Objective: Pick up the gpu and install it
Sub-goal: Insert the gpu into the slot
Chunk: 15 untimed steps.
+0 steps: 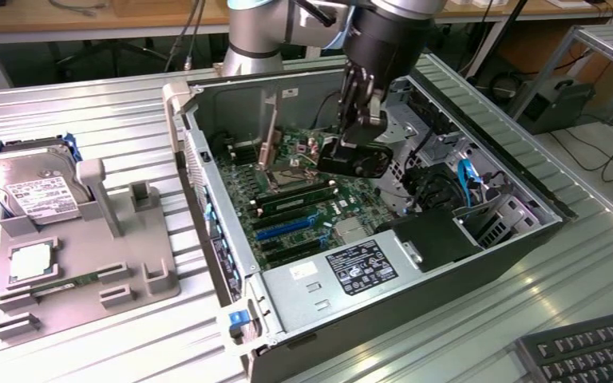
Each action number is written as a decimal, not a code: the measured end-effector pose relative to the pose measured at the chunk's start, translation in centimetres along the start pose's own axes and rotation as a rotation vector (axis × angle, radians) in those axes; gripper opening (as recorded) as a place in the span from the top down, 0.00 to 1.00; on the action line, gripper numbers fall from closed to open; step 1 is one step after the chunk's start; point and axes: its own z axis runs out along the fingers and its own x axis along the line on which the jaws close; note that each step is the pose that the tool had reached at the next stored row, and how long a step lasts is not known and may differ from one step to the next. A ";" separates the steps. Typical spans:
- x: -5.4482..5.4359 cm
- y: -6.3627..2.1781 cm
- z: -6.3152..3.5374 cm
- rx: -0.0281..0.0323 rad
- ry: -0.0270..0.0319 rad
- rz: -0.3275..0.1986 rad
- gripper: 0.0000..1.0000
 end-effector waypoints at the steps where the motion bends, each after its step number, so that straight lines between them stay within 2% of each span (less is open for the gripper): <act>1: 0.0 0.00 0.00 0.0026 -0.0005 -0.013 0.74; 3: 0.0 0.00 0.02 0.0083 -0.0027 -0.037 0.74; 4: 0.0 0.00 0.00 0.0133 -0.0062 -0.059 0.74; 5: 0.0 0.00 0.01 0.0128 -0.0181 -0.093 0.74; 6: 0.0 0.00 0.01 0.0113 -0.0246 -0.108 0.74; 8: 0.0 0.00 0.01 0.0081 -0.0357 -0.135 0.74; 10: 0.0 0.00 0.01 0.0067 -0.0431 -0.159 0.74; 12: 0.0 -0.01 0.03 0.0084 -0.0435 -0.188 0.74; 15: 0.0 -0.02 0.16 0.0104 -0.0404 -0.239 0.74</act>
